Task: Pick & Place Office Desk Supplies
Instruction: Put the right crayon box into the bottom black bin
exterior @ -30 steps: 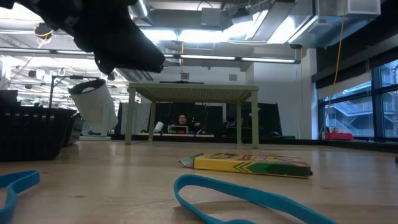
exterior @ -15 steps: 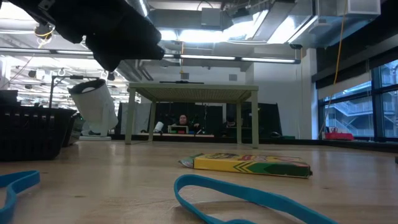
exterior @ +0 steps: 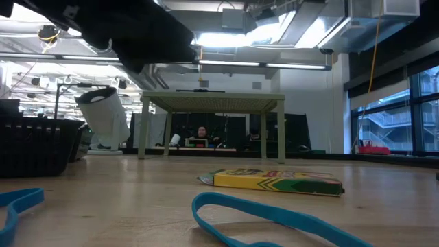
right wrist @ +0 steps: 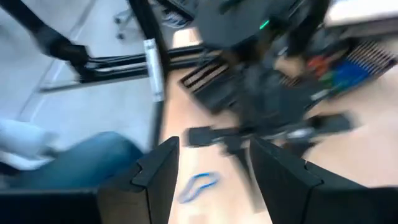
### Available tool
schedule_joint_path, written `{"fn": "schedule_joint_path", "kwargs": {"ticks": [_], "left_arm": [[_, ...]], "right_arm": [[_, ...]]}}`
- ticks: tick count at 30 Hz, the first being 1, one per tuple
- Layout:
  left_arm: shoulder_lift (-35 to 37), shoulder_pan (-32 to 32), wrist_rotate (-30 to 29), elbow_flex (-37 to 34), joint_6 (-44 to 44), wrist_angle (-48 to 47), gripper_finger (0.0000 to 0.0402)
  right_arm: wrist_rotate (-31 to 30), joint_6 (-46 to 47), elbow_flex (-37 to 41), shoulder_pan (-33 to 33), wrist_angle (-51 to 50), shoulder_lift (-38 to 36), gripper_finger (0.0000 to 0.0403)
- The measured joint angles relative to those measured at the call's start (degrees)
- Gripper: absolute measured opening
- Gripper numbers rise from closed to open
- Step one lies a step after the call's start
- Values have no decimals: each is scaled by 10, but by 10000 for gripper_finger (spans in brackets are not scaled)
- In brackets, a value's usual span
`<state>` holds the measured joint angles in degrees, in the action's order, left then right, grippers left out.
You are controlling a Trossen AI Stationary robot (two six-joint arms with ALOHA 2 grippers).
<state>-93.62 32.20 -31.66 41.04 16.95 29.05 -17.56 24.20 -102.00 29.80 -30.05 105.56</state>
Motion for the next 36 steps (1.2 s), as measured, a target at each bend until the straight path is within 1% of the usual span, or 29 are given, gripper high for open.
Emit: {"fn": "schedule_joint_path", "kwargs": {"ticks": [3, 5, 7, 10, 13, 15, 18, 21, 23, 25, 29, 32, 36], "left_arm": [[0, -14, 1, 0, 43, -1, 149], [0, -24, 2, 0, 64, -1, 149], [0, -34, 15, 0, 80, -3, 150], [0, -50, 47, 0, 105, -5, 150], [-10, -65, 67, 0, 151, -5, 151], [-20, -77, 85, 0, 188, -6, 152], [-39, -100, 130, 0, 251, -5, 152], [-59, -120, 161, 0, 291, -3, 152], [-71, -130, 170, 0, 308, -3, 152], [-83, -139, 183, 0, 325, -3, 152], [-103, -153, 216, 0, 349, -1, 152], [-122, -162, 236, 13, 350, -3, 152], [-150, -171, 255, 44, 337, -6, 152]], "right_arm": [[67, 62, 0, 0, -23, 0, 199], [94, 92, 0, 5, -38, 0, 199], [103, 99, 0, 16, -40, 0, 199], [134, 96, 0, 32, -40, 0, 199], [163, 88, 0, 41, -30, 0, 199], [165, 91, 0, 43, -11, 0, 199], [161, 97, 0, 43, 15, 0, 199], [158, 106, 0, 39, 2, 0, 199], [129, 144, 0, 37, -50, 0, 199], [100, 180, 0, 35, -133, 0, 199], [85, 247, 3, 37, -295, 1, 199], [82, 275, 26, 44, -337, 5, 199], [94, 279, 66, 51, -337, 4, 199]]}}
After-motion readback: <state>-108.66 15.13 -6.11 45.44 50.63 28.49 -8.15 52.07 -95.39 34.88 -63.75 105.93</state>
